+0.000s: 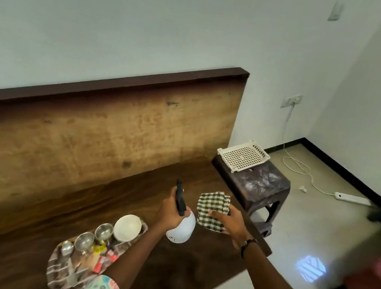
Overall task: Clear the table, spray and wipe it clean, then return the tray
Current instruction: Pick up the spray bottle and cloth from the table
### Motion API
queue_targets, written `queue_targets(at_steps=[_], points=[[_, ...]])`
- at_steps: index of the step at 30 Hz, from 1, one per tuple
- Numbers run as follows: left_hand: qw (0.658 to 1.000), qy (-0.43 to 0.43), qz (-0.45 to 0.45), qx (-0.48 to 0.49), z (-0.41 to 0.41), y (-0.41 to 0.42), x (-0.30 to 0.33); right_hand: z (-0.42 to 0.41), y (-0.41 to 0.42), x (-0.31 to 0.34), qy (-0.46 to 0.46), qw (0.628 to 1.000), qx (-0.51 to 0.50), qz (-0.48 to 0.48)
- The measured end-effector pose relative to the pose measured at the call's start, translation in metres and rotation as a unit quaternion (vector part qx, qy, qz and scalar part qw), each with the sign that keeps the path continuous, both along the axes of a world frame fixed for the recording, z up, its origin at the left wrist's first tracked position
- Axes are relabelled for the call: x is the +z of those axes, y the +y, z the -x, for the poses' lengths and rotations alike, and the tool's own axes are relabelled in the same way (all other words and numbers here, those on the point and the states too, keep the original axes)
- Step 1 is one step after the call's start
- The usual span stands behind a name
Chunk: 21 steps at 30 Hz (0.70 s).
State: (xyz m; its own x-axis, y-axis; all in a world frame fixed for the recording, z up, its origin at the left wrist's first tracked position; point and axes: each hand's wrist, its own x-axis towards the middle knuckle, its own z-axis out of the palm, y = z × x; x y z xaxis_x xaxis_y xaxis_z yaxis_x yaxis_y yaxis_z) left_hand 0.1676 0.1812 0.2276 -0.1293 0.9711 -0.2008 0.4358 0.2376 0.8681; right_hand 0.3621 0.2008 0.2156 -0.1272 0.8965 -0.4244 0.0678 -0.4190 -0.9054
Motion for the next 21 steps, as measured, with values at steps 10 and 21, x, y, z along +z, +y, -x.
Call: queue_targets(at_steps=[10,21], points=[[0.999,0.027,0.02,-0.039,-0.103,0.17,0.003,-0.108,0.154,-0.002,-0.019,0.998,-0.048,0.02],[0.998,-0.036,0.008,0.052,-0.195,0.339,0.0,-0.194,0.325,-0.026,-0.035,0.998,-0.05,0.024]])
